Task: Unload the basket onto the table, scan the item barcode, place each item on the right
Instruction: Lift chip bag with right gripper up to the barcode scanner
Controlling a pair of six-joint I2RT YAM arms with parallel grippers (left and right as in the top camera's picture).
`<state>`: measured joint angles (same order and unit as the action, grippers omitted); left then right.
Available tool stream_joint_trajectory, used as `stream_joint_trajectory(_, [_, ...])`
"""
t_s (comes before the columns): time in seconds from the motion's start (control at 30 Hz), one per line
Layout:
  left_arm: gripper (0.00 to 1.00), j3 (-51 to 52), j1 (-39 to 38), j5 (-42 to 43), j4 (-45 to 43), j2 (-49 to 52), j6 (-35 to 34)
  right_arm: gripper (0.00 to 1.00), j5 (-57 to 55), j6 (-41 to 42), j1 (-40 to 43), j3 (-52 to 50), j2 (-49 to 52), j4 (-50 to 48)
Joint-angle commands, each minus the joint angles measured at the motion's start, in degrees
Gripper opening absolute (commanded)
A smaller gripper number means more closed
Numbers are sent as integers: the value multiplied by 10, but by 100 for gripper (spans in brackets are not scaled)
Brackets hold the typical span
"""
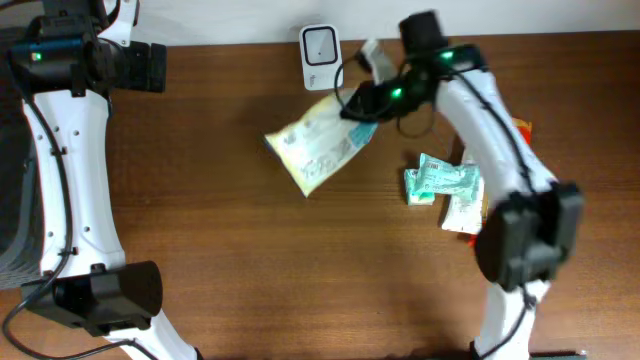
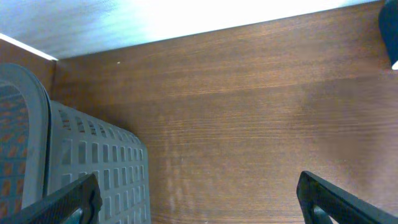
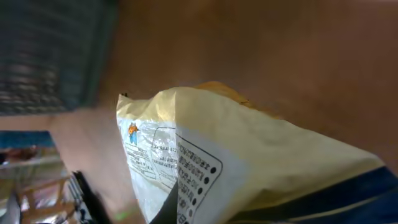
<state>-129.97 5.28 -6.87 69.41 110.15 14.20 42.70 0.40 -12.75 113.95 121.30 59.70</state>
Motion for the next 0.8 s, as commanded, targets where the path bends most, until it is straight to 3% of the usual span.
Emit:
stream_joint_trajectory(0.0, [99,-4,2,2,-1,-2,9,4,35,21,45,15,-148,-1])
stream_joint_trajectory(0.17, [99,-4,2,2,-1,-2,9,4,-19,29,66,15,-246,-17])
stream_joint_trajectory(0.2, [99,-4,2,2,-1,-2,9,4,-79,28,47,14,-240,-41])
stream_joint_trajectory(0.27, [99,-4,2,2,-1,-2,9,4,-308,-11,-26,14,-214,-114])
stream_joint_trajectory(0.37, [99,-4,2,2,-1,-2,9,4,-550,-154,-104,14,-127,-261])
stream_joint_trajectory(0.43, [99,-4,2,2,-1,-2,9,4,-632,-280,-118,14,-61,-386])
stream_joint_trajectory(0.5, [99,-4,2,2,-1,-2,9,4,-671,-439,-120,14,12,-533])
stream_joint_trajectory(0.57, [99,-4,2,2,-1,-2,9,4,-690,-544,-121,14,60,-638])
stream_joint_trajectory(0.63, [99,-4,2,2,-1,-2,9,4,-691,-601,-128,14,83,-658])
stream_joint_trajectory(0.77, [99,-4,2,2,-1,-2,9,4,-685,-635,-136,14,93,-679])
